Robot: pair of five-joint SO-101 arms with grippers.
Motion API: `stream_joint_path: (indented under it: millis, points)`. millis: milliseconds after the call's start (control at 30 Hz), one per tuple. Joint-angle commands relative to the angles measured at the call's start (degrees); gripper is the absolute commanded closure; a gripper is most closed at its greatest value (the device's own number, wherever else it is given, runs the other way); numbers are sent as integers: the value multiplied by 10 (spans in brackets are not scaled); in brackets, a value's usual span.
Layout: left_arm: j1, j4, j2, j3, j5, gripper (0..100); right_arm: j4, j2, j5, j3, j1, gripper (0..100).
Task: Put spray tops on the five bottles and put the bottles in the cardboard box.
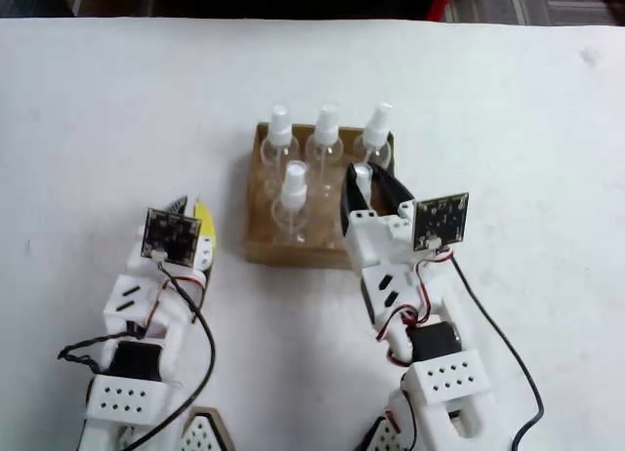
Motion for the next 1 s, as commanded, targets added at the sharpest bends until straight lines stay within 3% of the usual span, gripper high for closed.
stream_joint_path:
  millis: [0,200,267,767,967]
  points:
    - [6,-10,-7,-11,-6,940,-9,-2,7,-2,-5,974]
    - [6,-10,-7,-11,-6,940,25,-2,7,-2,-8,773]
    - [6,-11,-7,-11,-6,940,35,-3,7,-3,-9,747]
    - [6,-12,-7,-11,-6,940,39,-59,6,-4,-10,800]
    - [6,-12,-7,-11,-6,940,141,-138,6,-5,-26,800]
